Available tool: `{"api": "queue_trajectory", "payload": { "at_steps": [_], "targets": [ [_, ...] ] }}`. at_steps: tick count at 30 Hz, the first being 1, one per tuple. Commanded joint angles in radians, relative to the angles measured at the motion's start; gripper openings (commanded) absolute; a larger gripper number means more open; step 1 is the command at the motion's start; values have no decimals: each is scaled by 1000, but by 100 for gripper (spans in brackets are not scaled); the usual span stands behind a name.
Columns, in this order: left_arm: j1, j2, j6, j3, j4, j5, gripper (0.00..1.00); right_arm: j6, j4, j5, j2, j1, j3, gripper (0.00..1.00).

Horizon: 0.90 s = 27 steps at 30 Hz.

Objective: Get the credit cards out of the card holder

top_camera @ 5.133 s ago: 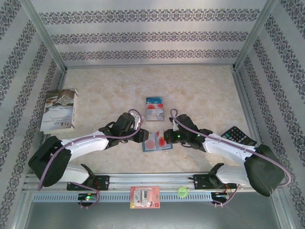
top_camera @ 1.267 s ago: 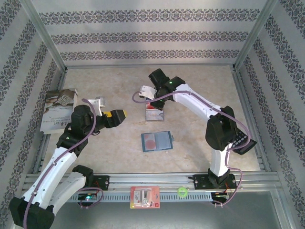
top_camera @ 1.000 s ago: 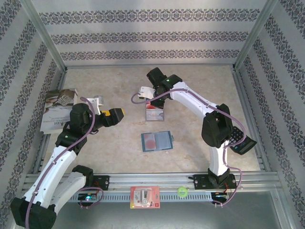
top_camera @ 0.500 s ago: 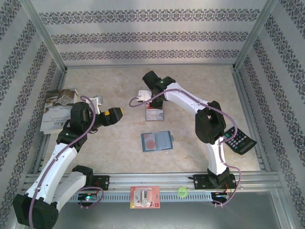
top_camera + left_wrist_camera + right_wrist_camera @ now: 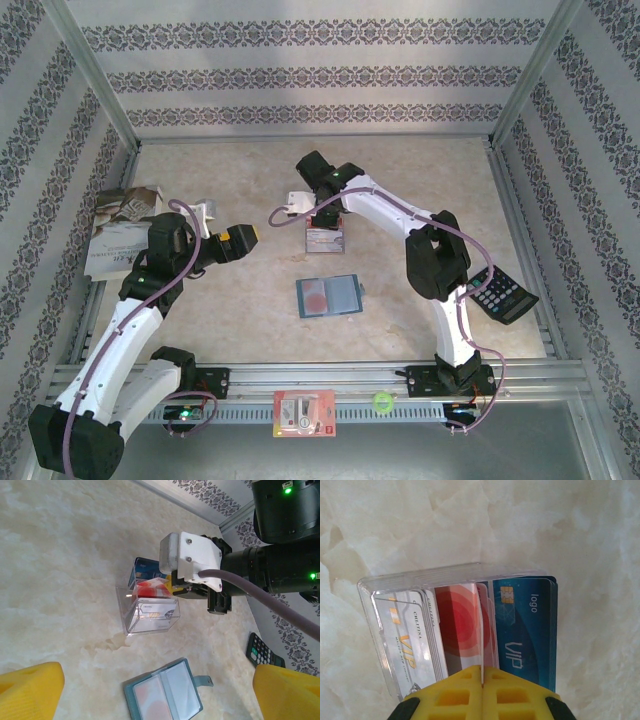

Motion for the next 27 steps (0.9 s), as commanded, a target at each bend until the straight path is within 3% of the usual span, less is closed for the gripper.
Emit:
{"api": "queue_trajectory", "payload": {
  "at_steps": [1, 7, 14, 21, 27],
  "targets": [
    [17, -2, -4, -10, 39, 28, 97, 10, 31, 39, 28, 6, 8, 13],
    [18, -14, -12, -20, 43, 36, 98, 44, 239, 132, -18, -2, -52, 33],
    [18, -59, -24, -36, 74, 22, 100, 207, 412, 92, -157, 0, -126, 38],
    [18, -118, -110, -133, 216, -28, 100, 708, 588, 33, -346, 10, -325, 39],
    [19, -148, -186, -227, 309, -59, 100, 1085, 480, -6, -511, 68, -564, 39]
  ]
}}
